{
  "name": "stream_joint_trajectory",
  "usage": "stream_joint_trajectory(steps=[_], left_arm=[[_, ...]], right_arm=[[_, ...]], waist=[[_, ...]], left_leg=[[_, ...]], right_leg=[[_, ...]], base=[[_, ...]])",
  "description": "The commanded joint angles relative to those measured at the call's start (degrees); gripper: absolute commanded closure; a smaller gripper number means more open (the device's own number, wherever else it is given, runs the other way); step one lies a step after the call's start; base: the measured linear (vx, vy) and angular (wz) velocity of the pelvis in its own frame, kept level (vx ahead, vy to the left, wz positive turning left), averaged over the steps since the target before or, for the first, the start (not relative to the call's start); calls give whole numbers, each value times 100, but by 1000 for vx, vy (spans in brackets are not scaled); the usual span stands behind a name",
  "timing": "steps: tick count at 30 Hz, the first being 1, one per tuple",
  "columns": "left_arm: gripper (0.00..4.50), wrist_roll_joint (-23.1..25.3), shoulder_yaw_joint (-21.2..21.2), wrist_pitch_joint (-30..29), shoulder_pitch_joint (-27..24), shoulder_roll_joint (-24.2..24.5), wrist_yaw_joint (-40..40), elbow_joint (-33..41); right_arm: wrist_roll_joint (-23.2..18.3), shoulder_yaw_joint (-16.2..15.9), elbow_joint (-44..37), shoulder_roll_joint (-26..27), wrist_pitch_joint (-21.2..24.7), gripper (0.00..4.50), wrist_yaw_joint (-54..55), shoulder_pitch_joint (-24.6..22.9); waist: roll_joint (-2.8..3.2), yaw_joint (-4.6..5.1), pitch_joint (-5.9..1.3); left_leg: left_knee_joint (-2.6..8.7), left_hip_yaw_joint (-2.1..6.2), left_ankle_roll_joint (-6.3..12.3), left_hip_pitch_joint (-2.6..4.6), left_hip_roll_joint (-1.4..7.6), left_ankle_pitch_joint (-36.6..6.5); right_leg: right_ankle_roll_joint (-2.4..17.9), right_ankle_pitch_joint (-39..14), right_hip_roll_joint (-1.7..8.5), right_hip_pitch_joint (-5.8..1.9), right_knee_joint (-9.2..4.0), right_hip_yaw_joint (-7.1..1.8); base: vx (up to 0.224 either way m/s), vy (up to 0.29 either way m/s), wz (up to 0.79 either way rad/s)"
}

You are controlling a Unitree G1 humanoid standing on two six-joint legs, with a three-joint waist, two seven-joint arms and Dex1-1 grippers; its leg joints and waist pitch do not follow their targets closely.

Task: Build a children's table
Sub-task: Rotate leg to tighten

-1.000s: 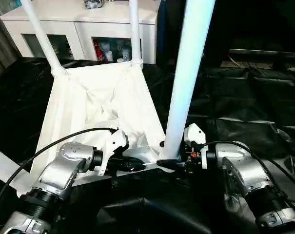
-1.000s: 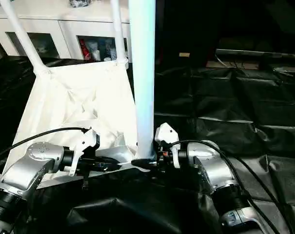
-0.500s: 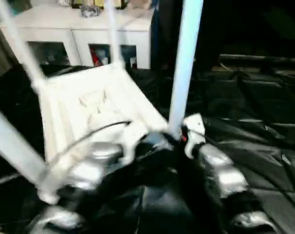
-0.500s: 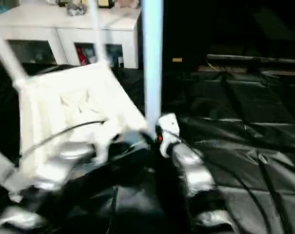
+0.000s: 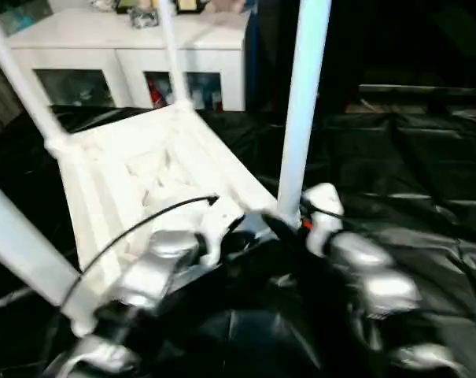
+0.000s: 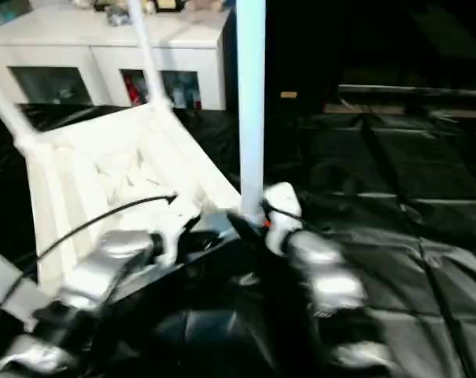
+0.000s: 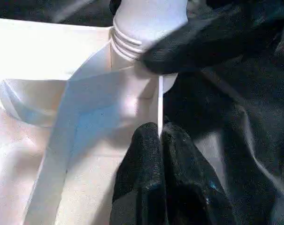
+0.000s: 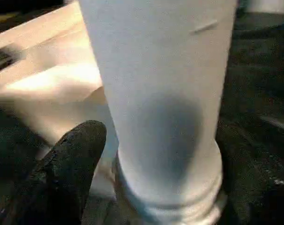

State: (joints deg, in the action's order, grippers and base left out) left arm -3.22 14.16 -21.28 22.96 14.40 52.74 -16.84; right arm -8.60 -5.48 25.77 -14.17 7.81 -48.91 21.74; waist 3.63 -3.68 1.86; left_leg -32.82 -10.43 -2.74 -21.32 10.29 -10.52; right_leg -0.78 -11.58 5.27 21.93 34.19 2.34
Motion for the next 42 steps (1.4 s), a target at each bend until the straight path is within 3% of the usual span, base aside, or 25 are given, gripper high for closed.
stream_joint_trajectory(steps=[1, 4, 6, 7, 9, 10, 15, 16, 17, 19, 24, 25, 26, 27, 29, 30, 32, 33, 34, 37, 38, 39, 40, 41, 42], left_arm=[[450, -272, 155, 213, 47, -38, 355, 204], [450, -387, 198, 108, -2, 332, 942, 389], [450, -387, 198, 108, -2, 332, 942, 389], [450, -458, 225, 28, -27, 590, 1299, 496], [450, -482, 219, 27, -36, 717, 1426, 505], [450, -496, 207, 33, -43, 795, 1510, 505], [450, -450, 174, 120, -62, 989, 1624, 480], [450, -475, 146, 95, -83, 999, 1603, 517], [450, -487, 134, 71, -105, 1009, 1590, 560], [450, -489, 130, 52, -149, 1009, 1554, 609], [450, -419, 157, 69, -206, 963, 1350, 598], [450, -335, 123, 79, -158, 853, 1080, 482], [450, -279, 86, 83, -112, 753, 866, 382], [450, -218, 35, 103, -41, 611, 601, 255], [450, -159, -13, 122, 46, 439, 315, 110], [450, -133, -35, 130, 90, 352, 177, 39], [450, -18, -99, 161, 320, -129, -526, -310], [450, -18, -99, 161, 320, -129, -526, -310], [450, 35, -151, 159, 513, -559, -1088, -577], [450, 44, -146, 167, 652, -939, -1464, -725], [450, 24, -101, 177, 693, -1102, -1519, -737], [450, 24, -101, 177, 693, -1102, -1519, -737], [450, 48, -62, 207, 724, -1261, -1524, -755], [450, 54, -44, 224, 732, -1283, -1507, -768], [450, 58, -31, 237, 738, -1299, -1494, -777]], right_arm=[[-180, -644, -242, 73, 100, 74, -877, -84], [-189, -674, -275, -316, 25, 74, -1479, -37], [-189, -674, -275, -316, 25, 74, -1479, -37], [-173, -660, -265, -499, 31, 74, -1806, 20], [-155, -662, -222, -556, 17, 74, -1909, 62], [-161, -675, -201, -600, 17, 99, -1979, 90], [-158, -705, -56, -559, -50, 125, -2040, 210], [-147, -740, -49, -532, -69, 148, -2063, 216], [-131, -765, -36, -504, -83, 148, -2090, 219], [-105, -802, -9, -466, -91, 165, -2119, 223], [-90, -831, -26, -433, -53, 181, -2042, 167], [-8, -805, 19, -386, -63, 183, -1786, 129], [79, -776, 75, -335, -105, 183, -1529, 102], [203, -706, 190, -229, -180, 183, -1095, 84], [328, -623, 301, -94, -244, 183, -593, 59], [387, -581, 352, -25, -272, 183, -345, 46], [526, -377, 478, 378, -233, 184, 723, -41], [526, -377, 478, 378, -233, 184, 723, -41], [572, -261, 492, 718, -83, 184, 1400, -93], [621, -232, 577, 1056, 19, 184, 1915, -49], [648, -309, 610, 1212, -34, 184, 1985, -3], [648, -309, 610, 1212, -34, 184, 1985, -3], [675, -440, 603, 1350, -172, 184, 1894, 24], [670, -477, 586, 1370, -207, 184, 1853, 24], [666, -505, 573, 1384, -233, 128, 1823, 24]], waist=[[-83, -6, -305], [-128, -14, -312], [-85, -12, -322], [-152, -21, -334], [-121, -40, -332], [-114, -56, -312], [-125, -107, -272], [-288, -102, -254], [-236, -139, -245], [-215, -130, -239], [-243, -114, -244], [-160, -124, -239], [-187, -105, -231], [-217, -98, -214], [-199, -82, -192], [-185, -55, -188], [-194, -52, -192], [-36, -56, -203], [-109, -4, -177], [-113, 1, -170], [-59, 37, -155], [-22, 53, -173], [-13, 55, -202], [-18, 57, -208], [-14, 46, -235]], left_leg=[[322, 62, 586, 22, 240, -797], [291, 53, 686, 7, 244, -581], [278, 57, 734, 20, 268, -541], [256, 57, 784, 8, 266, -424], [244, 52, 834, 4, 266, -352], [246, 48, 816, 13, 275, -439], [286, 23, 548, 43, 292, -885], [304, -2, 456, 28, 295, -999], [312, 4, 393, 35, 301, -1034], [318, -3, 324, 49, 309, -1022], [304, -8, 324, 42, 293, -937], [302, -1, 326, 47, 290, -934], [307, -16, 322, 49, 290, -958], [315, -14, 269, 49, 284, -1070], [344, -14, 164, 56, 281, -1272], [370, 7, -53, 86, 272, -1626], [386, 24, -95, 77, 273, -1736], [387, 38, -166, 98, 271, -1769], [401, 41, -263, 133, 249, -2101], [403, 63, -199, 139, 233, -2214], [416, 65, -183, 126, 228, -2244], [412, 76, -175, 138, 222, -2288], [416, 86, -120, 100, 217, -2140], [412, 73, -82, 101, 218, -2070], [404, 69, -7, 86, 220, -1882]], right_leg=[[1382, -458, 266, -187, -362, -164], [1547, -110, 246, -209, -297, -132], [1623, 35, 240, -188, -270, -126], [1677, 210, 240, -197, -236, -122], [1700, 253, 235, -181, -222, -114], [1714, 130, 231, -160, -228, -112], [1650, -384, 251, -125, -273, -150], [1578, -567, 255, -136, -292, -160], [1528, -749, 286, -124, -283, -174], [1497, -707, 268, -101, -283, -179], [1512, -350, 253, -124, -249, -180], [1528, -328, 256, -116, -246, -179], [1524, -324, 242, -108, -270, -181], [1523, -435, 240, -108, -283, -184], [1470, -765, 258, -101, -331, -195], [1322, -1334, 270, -97, -385, -196], [1175, -1628, 286, -84, -409, -209], [1143, -1652, 280, -77, -408, -213], [1034, -2046, 262, -61, -470, -198], [858, -2559, 294, -60, -535, -199], [792, -2681, 288, -51, -568, -199], [751, -2723, 287, -51, -585, -188], [740, -2566, 287, -92, -558, -185], [745, -2478, 281, -81, -567, -188], [785, -2233, 282, -101, -545, -192]], base=[[0, 0, 0], [0, 0, 0], [0, 0, 0], [0, 0, 0], [0, 0, 0], [0, 0, 0], [0, 0, 0], [0, 0, 0], [0, 0, 0], [0, 0, 0], [0, 0, 0], [0, 0, 0], [0, 0, 0], [0, 0, 0], [0, 0, 0], [0, 0, 0], [-26, -1, 0], [0, 0, 0], [0, 0, 0], [0, 0, 0], [0, 0, 0], [0, 0, 0], [0, 0, 0], [0, 0, 0], [0, 0, 0]])
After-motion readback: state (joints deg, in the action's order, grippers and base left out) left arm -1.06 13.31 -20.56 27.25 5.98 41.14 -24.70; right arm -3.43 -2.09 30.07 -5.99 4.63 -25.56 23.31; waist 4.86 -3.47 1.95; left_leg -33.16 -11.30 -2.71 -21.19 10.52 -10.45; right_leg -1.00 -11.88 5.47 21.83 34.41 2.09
